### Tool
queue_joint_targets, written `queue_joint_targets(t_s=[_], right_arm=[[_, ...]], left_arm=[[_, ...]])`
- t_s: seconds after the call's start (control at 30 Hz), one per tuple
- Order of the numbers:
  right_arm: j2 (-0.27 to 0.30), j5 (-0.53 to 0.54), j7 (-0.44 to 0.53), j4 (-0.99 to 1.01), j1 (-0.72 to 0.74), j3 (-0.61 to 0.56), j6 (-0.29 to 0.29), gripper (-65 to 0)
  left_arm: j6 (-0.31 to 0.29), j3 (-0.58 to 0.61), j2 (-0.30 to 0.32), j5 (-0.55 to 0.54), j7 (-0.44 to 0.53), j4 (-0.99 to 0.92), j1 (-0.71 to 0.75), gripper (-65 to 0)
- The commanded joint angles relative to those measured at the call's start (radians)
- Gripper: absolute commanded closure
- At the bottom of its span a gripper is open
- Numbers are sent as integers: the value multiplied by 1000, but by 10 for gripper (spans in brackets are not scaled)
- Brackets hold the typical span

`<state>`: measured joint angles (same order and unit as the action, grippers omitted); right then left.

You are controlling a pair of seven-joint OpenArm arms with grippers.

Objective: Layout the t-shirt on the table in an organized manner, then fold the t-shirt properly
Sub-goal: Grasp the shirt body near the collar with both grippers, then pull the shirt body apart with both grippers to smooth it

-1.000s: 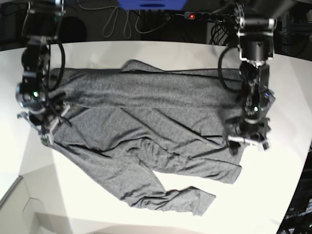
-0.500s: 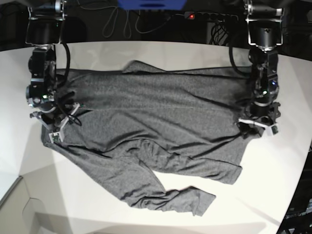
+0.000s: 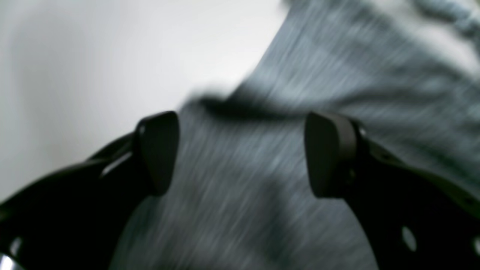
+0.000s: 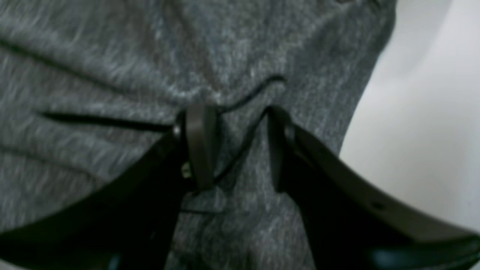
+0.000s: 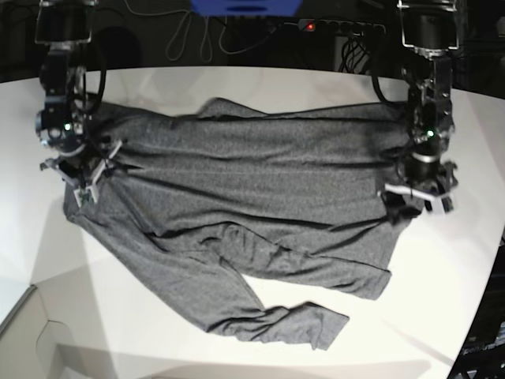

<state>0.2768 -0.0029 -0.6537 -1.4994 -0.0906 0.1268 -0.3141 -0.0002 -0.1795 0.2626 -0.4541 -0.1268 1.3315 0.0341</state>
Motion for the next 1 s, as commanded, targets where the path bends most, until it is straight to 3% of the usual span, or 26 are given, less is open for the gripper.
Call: queue_joint_targets(t_s=[0.0, 0.17, 0.43, 0.67, 0.8, 0.97], right_arm=[[9, -4, -11, -31, -10, 7, 2, -234], [-1, -4, -13, -97, -34, 90, 2, -234], [-32, -4, -22, -168, -38, 112, 2, -234], [-46, -4, -22, -234, -59, 109, 2, -236], [-44, -4, -22, -234, -59, 109, 2, -237], [-44, -4, -22, -228, -54, 110, 2, -237]], left_arm=[[1, -4, 13, -1, 20, 33, -13, -504], [4, -5, 10, 2, 20, 47, -98, -504], [-2, 4, -76, 5, 20, -419, -423, -504], [-2, 5, -141, 5, 23, -640, -500, -504], [-2, 7, -116, 7, 23, -640, -457, -504], [-2, 1, -16, 5, 25, -639, -386, -504]])
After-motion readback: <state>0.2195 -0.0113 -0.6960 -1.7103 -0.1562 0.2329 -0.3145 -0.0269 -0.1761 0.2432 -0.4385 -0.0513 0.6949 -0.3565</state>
